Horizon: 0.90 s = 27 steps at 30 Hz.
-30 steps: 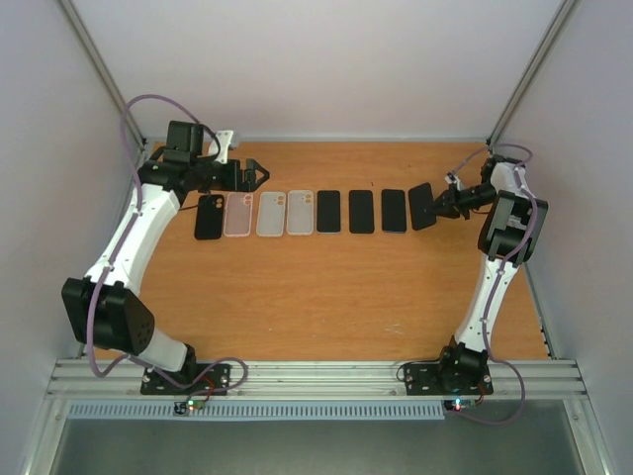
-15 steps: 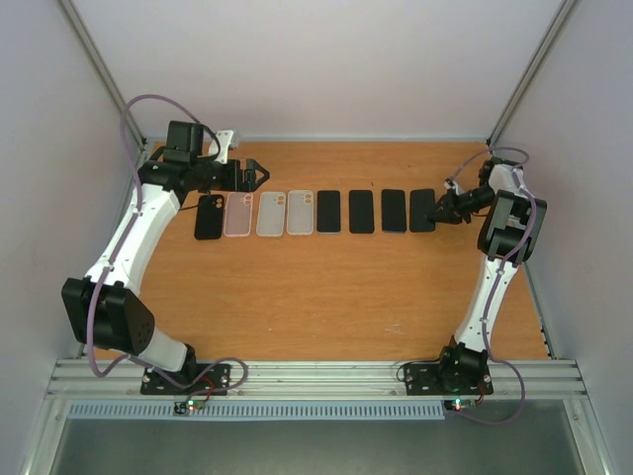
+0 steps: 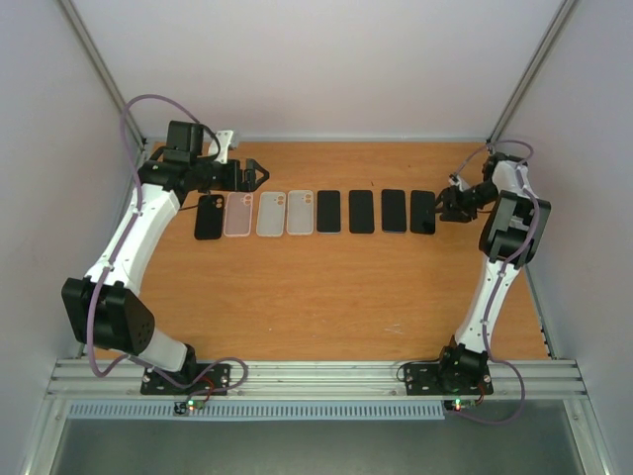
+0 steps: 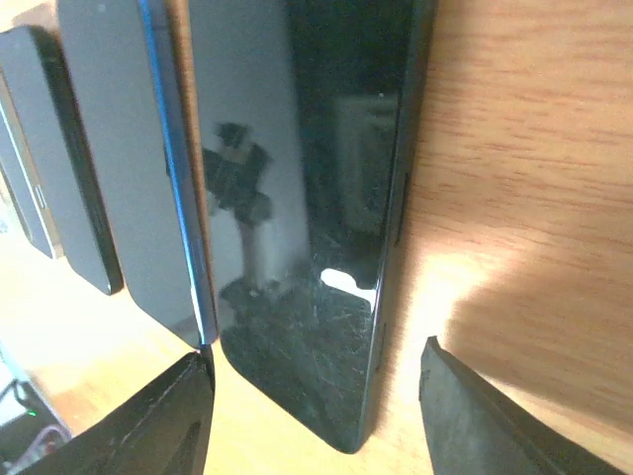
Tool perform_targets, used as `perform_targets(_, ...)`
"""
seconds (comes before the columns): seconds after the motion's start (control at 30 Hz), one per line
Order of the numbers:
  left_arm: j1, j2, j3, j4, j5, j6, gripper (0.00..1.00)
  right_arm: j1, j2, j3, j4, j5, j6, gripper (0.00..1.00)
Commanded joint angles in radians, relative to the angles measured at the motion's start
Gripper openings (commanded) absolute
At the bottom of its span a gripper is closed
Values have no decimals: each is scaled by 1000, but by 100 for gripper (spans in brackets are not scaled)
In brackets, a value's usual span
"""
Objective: Take the phone out of the phone case
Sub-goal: Place the phone at the center of the board, then reset both arms
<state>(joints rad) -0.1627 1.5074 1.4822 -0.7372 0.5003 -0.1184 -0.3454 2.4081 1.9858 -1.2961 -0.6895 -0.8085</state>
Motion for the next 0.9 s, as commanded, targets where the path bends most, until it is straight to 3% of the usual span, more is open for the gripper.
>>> perform_targets(0.0, 17, 4, 8, 12, -1, 6, 99, -10, -101, 2, -4, 23, -17, 65)
perform_targets(0.27, 116, 37, 64, -68, 92, 1, 99, 7, -205, 138, -131, -17, -28, 94)
perform_targets(0.47, 251, 118, 125, -221, 158, 59, 99, 113, -331, 168, -149, -3, -14, 99)
perform_targets(0.6, 318, 114, 111, -267, 134, 103, 99, 244, -453, 70, -75, 44, -4, 98)
perform_targets(0.87, 330, -22, -67, -230, -8, 242, 99, 511, -703, -330, 181, 141, 45, 98)
